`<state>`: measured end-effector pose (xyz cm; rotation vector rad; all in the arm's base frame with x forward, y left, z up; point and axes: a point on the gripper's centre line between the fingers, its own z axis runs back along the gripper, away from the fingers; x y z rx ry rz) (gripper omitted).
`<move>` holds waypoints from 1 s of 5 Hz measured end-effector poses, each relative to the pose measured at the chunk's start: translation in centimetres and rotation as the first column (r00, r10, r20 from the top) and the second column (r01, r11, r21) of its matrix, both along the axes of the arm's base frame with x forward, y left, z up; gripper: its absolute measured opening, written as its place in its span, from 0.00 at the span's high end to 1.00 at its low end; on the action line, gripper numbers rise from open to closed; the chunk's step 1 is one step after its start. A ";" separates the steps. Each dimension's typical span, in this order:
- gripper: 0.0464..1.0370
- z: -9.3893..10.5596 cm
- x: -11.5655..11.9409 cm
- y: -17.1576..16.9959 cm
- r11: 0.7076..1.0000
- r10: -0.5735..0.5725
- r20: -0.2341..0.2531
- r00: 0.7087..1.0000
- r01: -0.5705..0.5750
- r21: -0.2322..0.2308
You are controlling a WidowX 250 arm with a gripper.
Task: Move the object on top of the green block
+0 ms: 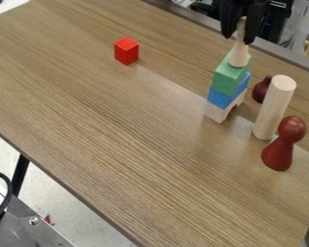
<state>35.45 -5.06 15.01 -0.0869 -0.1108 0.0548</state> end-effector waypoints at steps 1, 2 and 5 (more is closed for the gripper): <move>0.71 0.0 0.1 0.0 1.000 -0.004 0.006 1.000 0.004 0.000; 0.67 -0.2 0.1 -0.1 1.000 -0.010 0.016 1.000 0.010 -0.007; 0.04 2.1 -1.7 0.2 0.999 0.001 0.061 0.998 0.002 -0.048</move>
